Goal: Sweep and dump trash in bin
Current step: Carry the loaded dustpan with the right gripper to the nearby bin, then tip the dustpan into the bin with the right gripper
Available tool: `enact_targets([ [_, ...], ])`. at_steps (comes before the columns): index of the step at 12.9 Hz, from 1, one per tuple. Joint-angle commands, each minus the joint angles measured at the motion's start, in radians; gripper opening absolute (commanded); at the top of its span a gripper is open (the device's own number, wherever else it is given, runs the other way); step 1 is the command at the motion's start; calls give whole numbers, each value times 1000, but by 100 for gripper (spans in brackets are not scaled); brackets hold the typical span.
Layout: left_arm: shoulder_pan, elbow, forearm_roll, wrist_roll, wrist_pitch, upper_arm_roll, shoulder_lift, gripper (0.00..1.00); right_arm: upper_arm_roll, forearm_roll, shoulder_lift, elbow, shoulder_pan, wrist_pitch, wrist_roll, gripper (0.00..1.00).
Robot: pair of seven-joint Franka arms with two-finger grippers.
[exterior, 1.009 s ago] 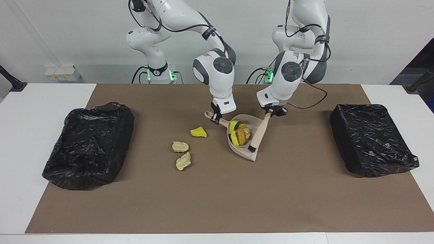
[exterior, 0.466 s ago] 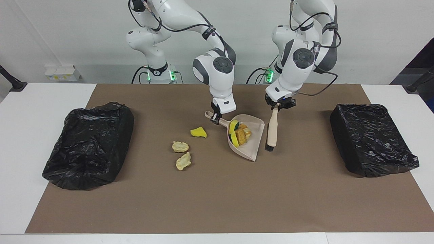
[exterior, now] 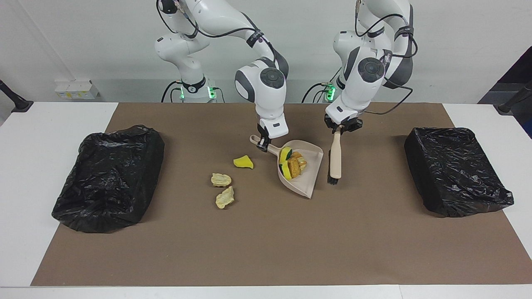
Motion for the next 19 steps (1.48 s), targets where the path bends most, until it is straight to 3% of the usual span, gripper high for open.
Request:
enact_targets([
  [1, -84, -90, -11, -89, 21, 6, -91, 0, 5, 5, -87, -4, -93, -84, -110, 0],
  [7, -322, -182, -24, -323, 138, 5, -107, 0, -18, 11, -173, 56, -407, -270, -421, 0],
  [9, -402, -232, -43, -403, 246, 5, -105, 0, -31, 10, -173, 61, -518, -289, -536, 0],
  [12, -517, -279, -47, -535, 311, 5, -96, 0, -38, -123, -178, 47, -665, -217, -739, 0],
  [16, -569, -315, -112, -549, 380, 5, -82, 0, -38, -298, -178, 45, -816, -100, -940, 0],
  [19, -568, -314, -115, -551, 389, 5, -78, 0, -38, -449, -166, 38, -831, -23, -974, 0],
])
